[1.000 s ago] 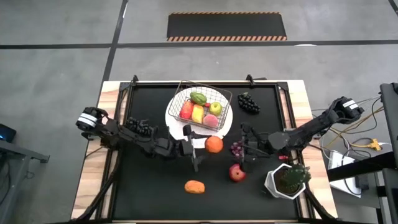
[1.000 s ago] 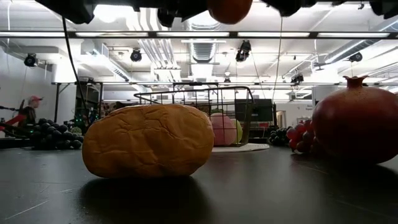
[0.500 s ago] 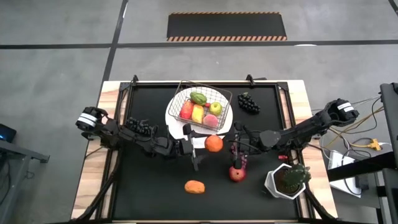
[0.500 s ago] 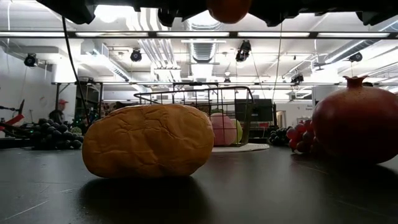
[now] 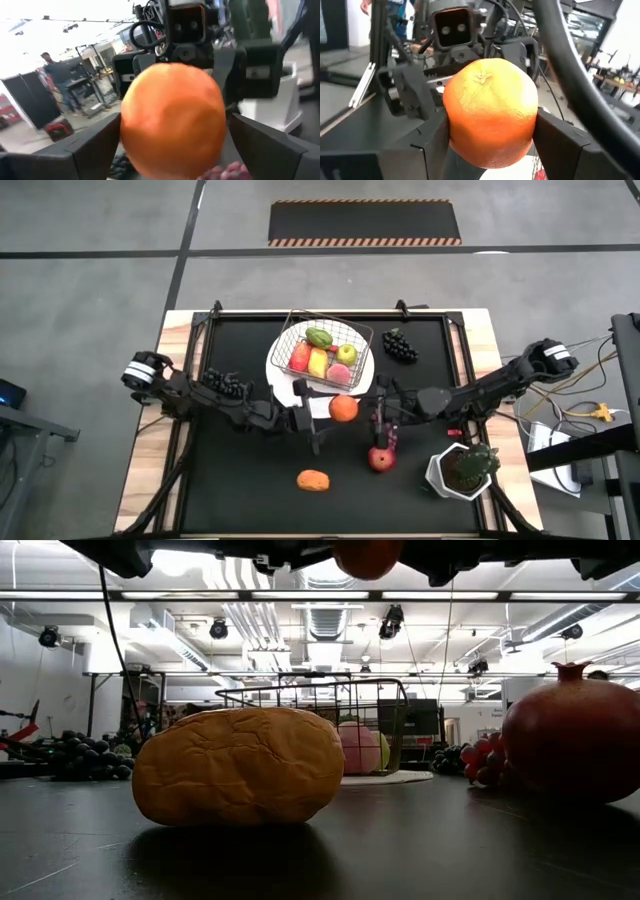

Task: Build produce basket
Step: Put the orange into the silver basket

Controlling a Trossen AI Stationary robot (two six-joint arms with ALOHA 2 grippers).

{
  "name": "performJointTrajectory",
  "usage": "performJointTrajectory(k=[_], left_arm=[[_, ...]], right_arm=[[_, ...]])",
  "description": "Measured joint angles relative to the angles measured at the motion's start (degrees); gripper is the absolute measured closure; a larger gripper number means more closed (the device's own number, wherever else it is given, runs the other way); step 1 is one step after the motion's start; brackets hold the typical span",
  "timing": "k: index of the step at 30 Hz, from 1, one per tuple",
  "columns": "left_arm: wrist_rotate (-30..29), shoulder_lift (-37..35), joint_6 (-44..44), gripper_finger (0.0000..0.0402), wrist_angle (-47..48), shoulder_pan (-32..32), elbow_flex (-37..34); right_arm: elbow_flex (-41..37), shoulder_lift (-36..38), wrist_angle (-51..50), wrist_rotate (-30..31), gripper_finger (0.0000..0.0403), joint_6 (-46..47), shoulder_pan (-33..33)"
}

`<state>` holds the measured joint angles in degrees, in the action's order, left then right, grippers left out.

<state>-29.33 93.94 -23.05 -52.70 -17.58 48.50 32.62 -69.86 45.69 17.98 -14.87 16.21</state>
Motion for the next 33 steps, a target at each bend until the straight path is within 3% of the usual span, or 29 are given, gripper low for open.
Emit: performJointTrajectory(k=[9,16,24,33], left_arm=[[-4.14,-11.23,-9.18,0.0054,13.87,-0.13,-1.66],[-4.28,-24.46,-9.82,0.0053,14.11,-0.04,-9.37],[-4.3,-33.69,-5.79,0.0053,9.65,-0.17,-17.25],[-4.24,-37.96,-4.2,0.0053,9.78,-0.17,-20.98]], right_arm=[[5.58,1.54,-14.62,6.32,0.0169,9.65,-4.79],[16.5,-0.12,-34.27,6.03,0.0171,21.56,-12.58],[29.04,-10.97,-48.91,2.86,0.0172,33.47,-23.03],[39.21,-26.25,-52.3,0.87,0.0172,35.79,-27.52]])
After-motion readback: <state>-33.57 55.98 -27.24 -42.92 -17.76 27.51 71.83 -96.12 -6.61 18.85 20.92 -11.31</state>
